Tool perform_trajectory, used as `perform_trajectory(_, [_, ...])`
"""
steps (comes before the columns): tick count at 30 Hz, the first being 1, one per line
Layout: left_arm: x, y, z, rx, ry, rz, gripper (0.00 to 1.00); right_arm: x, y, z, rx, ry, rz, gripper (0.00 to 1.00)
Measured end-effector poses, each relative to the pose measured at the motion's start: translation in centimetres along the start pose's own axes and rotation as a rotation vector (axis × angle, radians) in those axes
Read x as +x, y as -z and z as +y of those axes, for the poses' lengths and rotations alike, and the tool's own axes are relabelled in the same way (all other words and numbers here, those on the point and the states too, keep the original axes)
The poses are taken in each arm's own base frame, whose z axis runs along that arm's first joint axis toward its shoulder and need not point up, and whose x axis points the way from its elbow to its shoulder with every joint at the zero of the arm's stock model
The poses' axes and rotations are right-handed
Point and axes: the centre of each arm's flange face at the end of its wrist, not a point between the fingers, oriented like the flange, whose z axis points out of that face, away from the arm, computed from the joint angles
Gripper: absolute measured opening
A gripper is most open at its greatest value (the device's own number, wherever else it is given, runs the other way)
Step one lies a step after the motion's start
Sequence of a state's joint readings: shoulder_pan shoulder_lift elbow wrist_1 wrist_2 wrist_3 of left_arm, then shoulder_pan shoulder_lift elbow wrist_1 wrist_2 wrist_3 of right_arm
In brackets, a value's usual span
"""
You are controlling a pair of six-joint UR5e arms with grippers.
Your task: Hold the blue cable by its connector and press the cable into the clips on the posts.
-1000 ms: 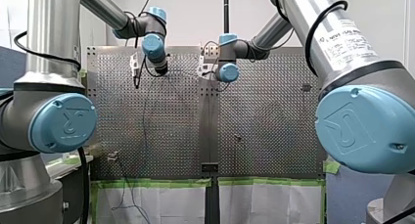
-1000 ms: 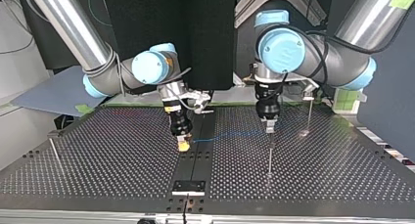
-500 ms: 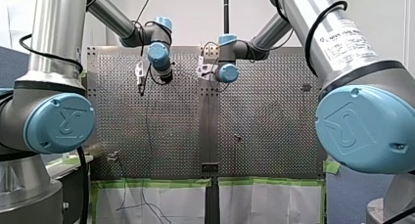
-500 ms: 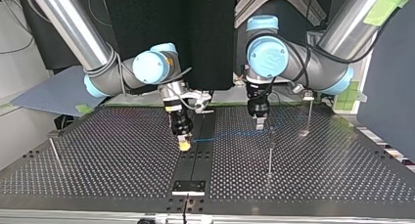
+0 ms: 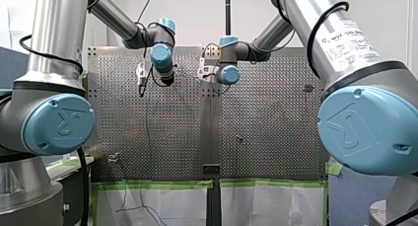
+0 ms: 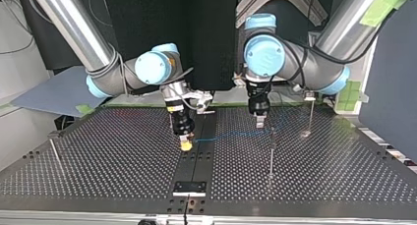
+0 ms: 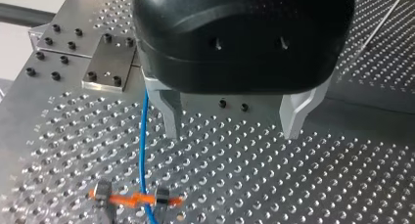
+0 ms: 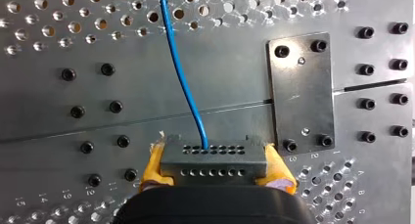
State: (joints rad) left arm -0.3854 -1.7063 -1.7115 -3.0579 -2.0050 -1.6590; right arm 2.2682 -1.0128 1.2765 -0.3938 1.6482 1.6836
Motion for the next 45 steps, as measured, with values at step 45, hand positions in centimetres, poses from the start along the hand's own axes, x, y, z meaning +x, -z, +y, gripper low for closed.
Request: perform_trajectory(45, [-2.7, -1.1, -2.4, -0.024, -0.005, -0.109, 1.0, -0.8, -0.1, 0.0, 0.001, 0.007, -0.009, 0.0])
